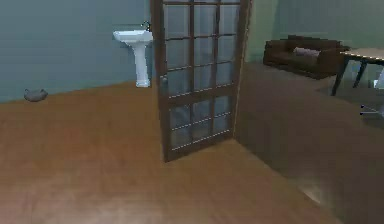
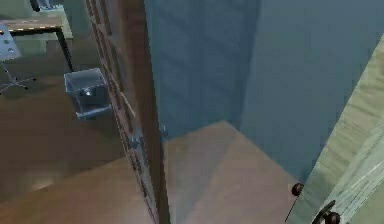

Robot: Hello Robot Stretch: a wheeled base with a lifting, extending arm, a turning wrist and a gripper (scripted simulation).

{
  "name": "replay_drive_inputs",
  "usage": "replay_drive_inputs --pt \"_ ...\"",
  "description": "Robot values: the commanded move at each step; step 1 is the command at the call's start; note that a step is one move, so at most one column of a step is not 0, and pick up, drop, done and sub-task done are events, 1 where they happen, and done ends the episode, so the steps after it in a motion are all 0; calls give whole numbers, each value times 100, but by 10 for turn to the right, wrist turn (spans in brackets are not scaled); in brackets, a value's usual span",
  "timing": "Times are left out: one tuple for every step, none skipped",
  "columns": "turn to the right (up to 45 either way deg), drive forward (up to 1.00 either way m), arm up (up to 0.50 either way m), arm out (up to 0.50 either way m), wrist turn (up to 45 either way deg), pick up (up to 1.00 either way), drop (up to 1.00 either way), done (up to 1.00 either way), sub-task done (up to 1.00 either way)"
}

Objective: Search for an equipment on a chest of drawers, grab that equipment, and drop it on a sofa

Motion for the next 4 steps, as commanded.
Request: replay_drive_inputs --pt "-450 0 0 0 0 0 0 0 0" --pt "-180 0 0 0 0 0 0 0 0" --pt "0 5 0 0 0 0 0 0 0" --pt "450 0 0 0 0 0 0 0 0"
